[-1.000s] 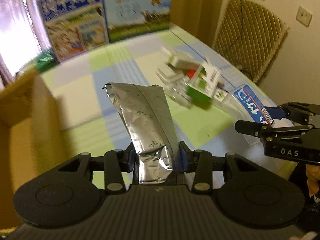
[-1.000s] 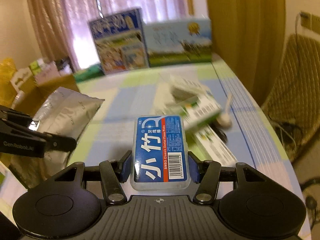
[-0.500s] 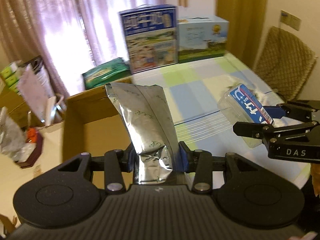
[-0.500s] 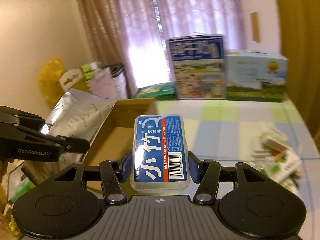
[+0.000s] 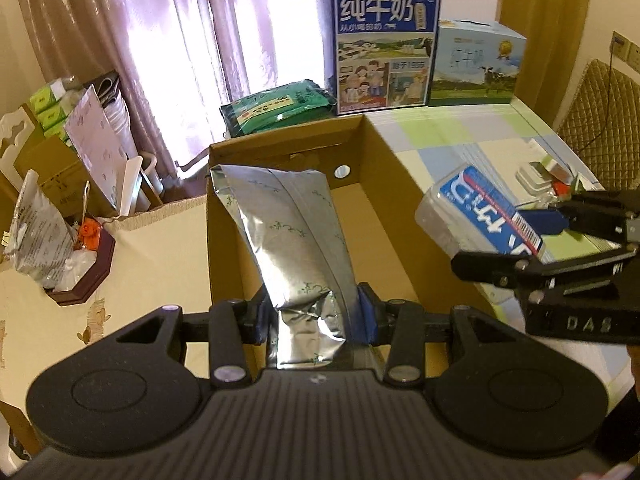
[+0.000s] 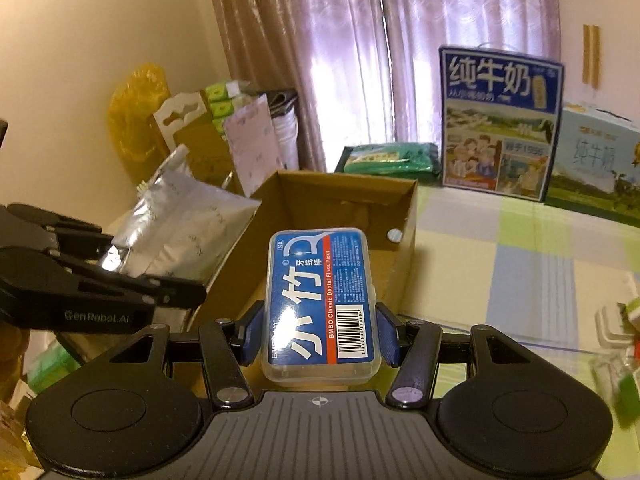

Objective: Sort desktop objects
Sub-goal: 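Carry the foil pouch and blue floss case toward the cardboard box with both tools, then open both tools to drop the pouch and floss case into the box, then move both tools back over the remaining items on the table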

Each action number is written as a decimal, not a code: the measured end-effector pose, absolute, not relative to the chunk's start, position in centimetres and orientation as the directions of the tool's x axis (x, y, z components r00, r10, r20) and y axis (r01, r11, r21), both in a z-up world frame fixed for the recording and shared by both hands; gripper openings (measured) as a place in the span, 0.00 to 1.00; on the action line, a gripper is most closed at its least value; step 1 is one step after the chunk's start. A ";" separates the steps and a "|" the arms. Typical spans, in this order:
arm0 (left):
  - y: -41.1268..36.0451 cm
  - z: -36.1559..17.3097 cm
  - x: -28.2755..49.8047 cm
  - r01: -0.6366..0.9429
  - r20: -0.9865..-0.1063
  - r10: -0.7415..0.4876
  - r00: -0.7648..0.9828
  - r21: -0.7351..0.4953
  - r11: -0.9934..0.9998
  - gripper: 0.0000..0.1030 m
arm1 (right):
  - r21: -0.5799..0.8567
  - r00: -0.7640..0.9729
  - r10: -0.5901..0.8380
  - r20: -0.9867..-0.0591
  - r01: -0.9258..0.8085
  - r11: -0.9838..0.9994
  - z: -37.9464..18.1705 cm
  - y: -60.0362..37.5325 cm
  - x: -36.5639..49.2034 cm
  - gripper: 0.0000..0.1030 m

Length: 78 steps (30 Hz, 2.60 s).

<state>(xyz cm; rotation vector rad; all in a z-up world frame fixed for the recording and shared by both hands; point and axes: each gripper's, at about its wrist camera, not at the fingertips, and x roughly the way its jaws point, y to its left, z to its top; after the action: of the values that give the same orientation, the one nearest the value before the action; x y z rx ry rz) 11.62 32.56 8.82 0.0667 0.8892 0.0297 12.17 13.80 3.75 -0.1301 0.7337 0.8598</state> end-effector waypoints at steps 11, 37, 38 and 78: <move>34.0 5.7 14.7 0.010 -0.790 0.040 0.612 0.058 0.998 0.36 | 0.167 0.412 0.619 -0.668 -0.728 0.665 0.9 15.8 13.5 0.52; 36.0 5.7 13.3 -0.035 -0.777 0.082 0.624 0.076 0.996 0.34 | 0.204 0.394 0.633 -0.667 -0.720 0.663 -0.1 17.4 13.4 0.59; 36.0 5.7 13.1 -0.037 -0.777 0.084 0.623 0.078 0.996 0.35 | 0.199 0.401 0.630 -0.665 -0.718 0.667 -0.1 17.3 13.4 0.63; 13.5 9.7 10.5 0.245 -0.688 -0.144 0.712 0.052 0.968 0.99 | 0.129 0.665 0.365 -0.651 -0.377 0.917 0.8 -18.0 11.6 0.98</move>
<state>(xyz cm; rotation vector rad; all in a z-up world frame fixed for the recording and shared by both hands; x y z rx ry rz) 10.54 13.51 9.66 0.1429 0.7488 -0.2164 11.61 -17.96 0.77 -0.0175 0.7316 0.4187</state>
